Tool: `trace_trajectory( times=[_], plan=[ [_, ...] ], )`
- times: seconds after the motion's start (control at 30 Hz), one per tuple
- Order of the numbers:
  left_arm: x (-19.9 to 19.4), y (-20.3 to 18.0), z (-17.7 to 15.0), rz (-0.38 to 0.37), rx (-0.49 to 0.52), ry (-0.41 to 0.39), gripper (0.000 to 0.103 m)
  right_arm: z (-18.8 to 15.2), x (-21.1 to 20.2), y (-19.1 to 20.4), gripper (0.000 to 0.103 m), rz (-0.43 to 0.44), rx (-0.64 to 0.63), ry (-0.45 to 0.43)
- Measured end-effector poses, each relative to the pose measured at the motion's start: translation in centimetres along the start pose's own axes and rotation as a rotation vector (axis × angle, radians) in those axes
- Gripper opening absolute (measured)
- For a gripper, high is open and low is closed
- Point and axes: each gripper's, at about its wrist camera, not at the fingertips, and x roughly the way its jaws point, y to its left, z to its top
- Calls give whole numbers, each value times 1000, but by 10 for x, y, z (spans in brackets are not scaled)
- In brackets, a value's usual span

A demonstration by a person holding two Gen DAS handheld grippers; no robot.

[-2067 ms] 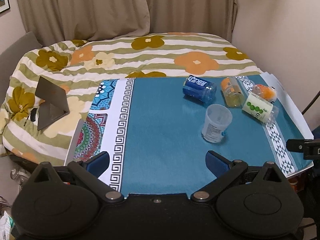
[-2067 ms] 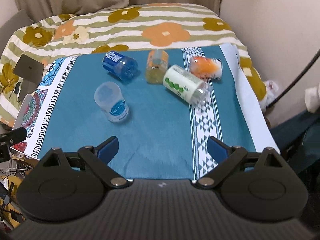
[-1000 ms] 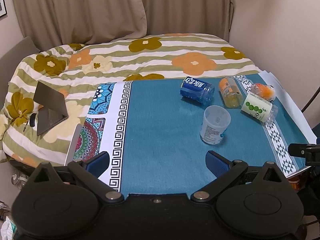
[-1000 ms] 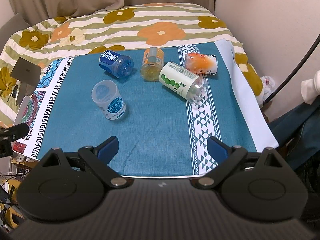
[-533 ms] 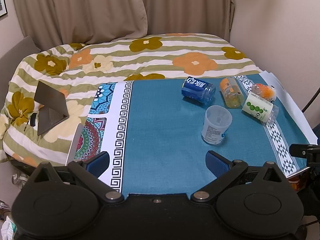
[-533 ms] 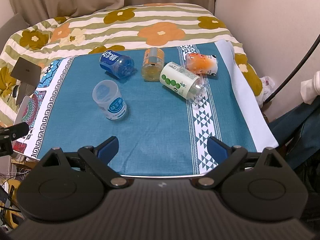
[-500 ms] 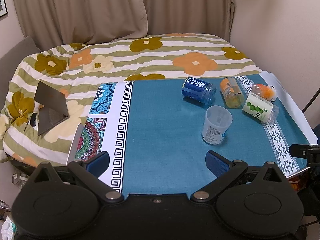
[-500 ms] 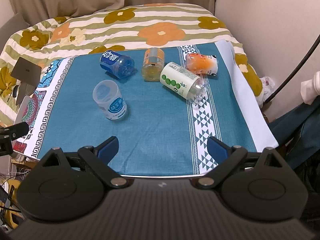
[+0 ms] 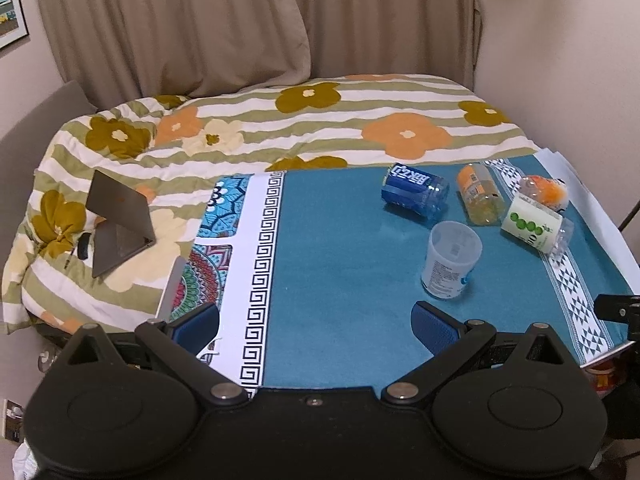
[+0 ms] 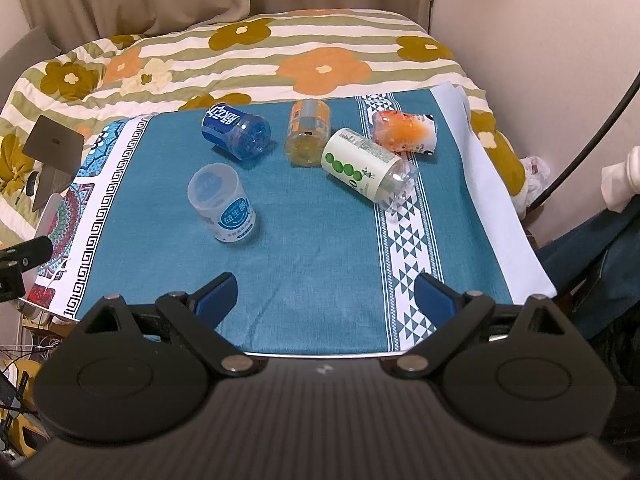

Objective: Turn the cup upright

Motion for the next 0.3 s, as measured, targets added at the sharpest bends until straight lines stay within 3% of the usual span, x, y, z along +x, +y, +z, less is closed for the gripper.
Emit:
trace_trajectory(
  times=[0.13, 0.3],
  plan=[
    [3, 1, 1, 47, 14, -2, 103, 2, -2, 4, 103, -1, -4, -1],
    [3, 5, 2, 8, 3, -19, 103, 5, 2, 7, 103, 1, -13, -1]
  ],
)
